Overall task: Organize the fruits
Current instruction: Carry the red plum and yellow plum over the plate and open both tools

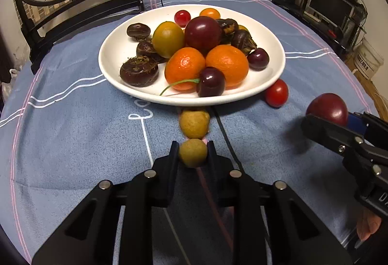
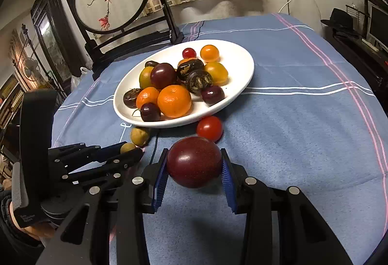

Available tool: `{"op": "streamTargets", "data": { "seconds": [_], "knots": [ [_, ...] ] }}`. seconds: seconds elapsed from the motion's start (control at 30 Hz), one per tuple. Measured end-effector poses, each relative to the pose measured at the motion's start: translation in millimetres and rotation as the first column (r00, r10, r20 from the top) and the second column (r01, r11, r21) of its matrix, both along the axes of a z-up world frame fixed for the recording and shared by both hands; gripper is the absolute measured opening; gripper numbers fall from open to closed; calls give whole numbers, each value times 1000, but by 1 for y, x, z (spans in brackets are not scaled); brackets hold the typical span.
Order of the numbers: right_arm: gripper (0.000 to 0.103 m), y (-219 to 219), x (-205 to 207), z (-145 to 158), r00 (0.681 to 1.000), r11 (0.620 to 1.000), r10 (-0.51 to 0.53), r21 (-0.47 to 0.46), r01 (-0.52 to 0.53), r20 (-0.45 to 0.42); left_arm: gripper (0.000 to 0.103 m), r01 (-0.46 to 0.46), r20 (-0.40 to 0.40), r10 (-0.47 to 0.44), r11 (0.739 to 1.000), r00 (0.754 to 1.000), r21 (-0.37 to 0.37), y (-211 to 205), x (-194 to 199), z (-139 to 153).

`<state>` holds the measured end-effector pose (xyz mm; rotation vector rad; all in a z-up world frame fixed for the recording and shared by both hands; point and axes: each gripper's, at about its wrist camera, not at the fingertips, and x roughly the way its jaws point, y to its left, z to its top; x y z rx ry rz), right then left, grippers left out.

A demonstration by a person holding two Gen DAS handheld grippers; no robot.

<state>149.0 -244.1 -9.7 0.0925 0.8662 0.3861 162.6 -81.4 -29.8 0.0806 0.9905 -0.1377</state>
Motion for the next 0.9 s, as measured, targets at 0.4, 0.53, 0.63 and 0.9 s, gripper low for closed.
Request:
{"op": "streamTargets", "data": {
  "seconds": [0.4,0.53,0.63,0.9],
  "knots": [
    [41,2,-3,28,996,1000,-11,9,10,87,22,20,117,-18,1000,993,-16,20,-2,54],
    [41,11,17,49,993,1000,25,-8,-25,115,22,8,148,-5,1000,989,-23,24,13,64],
    [41,21,44,57,991,999,36,-21,-34,127,22,-14,153,20,999,988,-39,28,30,66],
    [41,39,117,38,998,1000,-5,22,4,65,22,-83,118,92,994,989,-77,41,88,55]
  ]
}}
